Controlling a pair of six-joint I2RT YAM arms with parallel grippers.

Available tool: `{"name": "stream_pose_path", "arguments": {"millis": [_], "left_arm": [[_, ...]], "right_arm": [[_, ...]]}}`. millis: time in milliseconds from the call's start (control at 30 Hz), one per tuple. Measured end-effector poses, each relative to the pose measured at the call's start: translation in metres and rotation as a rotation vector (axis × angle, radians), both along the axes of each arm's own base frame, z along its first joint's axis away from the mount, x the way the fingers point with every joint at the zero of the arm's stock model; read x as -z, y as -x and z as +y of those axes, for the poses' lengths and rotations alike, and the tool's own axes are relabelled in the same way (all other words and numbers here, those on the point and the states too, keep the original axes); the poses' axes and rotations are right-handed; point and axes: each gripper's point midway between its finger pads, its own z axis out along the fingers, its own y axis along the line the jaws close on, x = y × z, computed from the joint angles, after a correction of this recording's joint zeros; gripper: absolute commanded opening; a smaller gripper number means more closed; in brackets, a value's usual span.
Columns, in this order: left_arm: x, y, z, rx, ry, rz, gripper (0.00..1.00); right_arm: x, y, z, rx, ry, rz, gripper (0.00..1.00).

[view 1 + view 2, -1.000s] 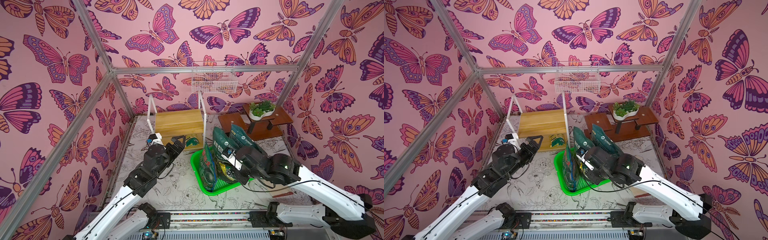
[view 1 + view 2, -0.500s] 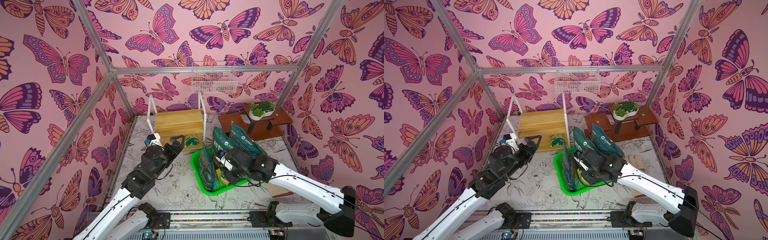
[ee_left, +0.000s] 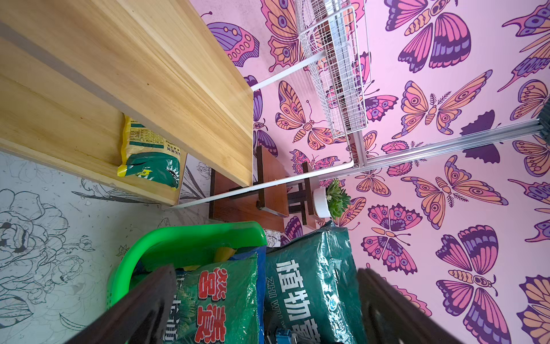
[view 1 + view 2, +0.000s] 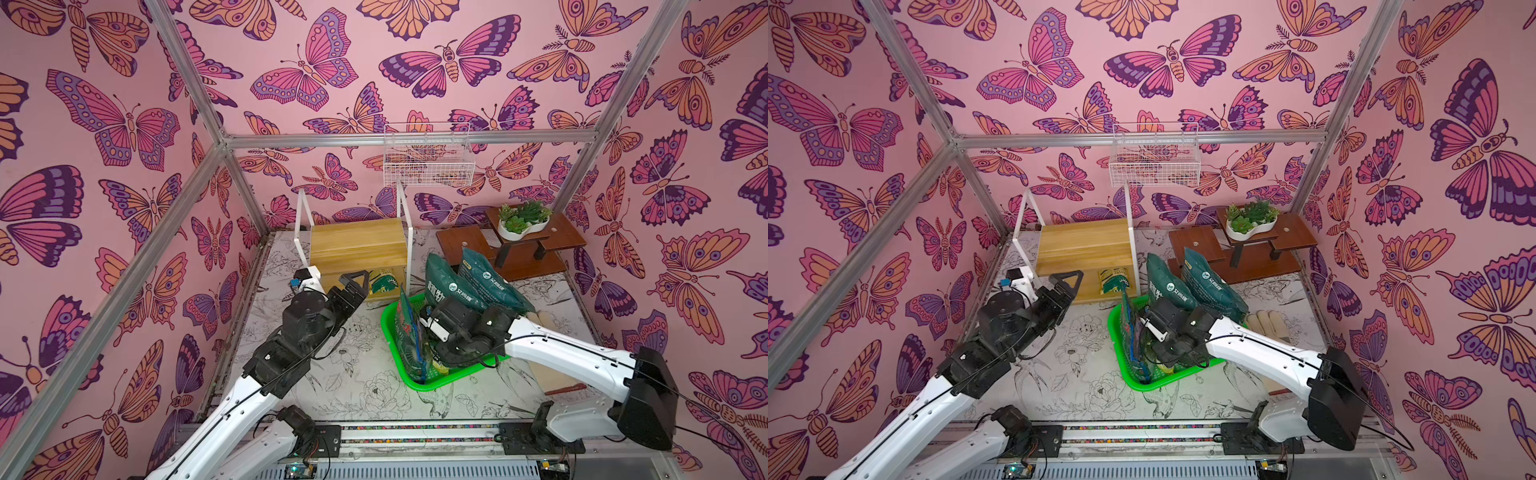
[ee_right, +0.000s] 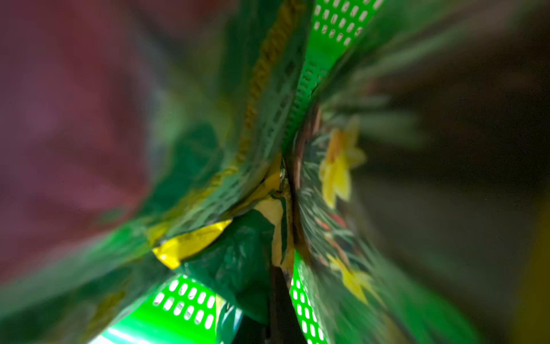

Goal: Take down the fertilizer bag from the shelf
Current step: Place the fertilizer bag in the storage box.

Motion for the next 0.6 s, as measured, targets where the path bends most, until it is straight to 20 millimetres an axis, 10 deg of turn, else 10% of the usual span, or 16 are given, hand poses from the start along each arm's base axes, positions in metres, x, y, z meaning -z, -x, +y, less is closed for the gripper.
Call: {"name": "stream_pose_path", "arguments": {"millis": [167,300,600], "left_arm": [[0.000,0.000,0.001,-0.006,-0.002,-0.002,1.00],[-0.003,0.000,0.005,-0.024,-0.008,-0.015,1.00],[0.001,0.000,0.020,-0.080,-0.069,-0.032,1.00]], "right_arm": [[-0.003,0.000,0.000,-0.002,-0.009,-0.003,0.39],[-0.029,-0.001,0.001,-0.003,-0.066,-0.046,0.49],[-0.171,-0.012,-0.003,0.008,-0.374,-0.331,0.56]]}}
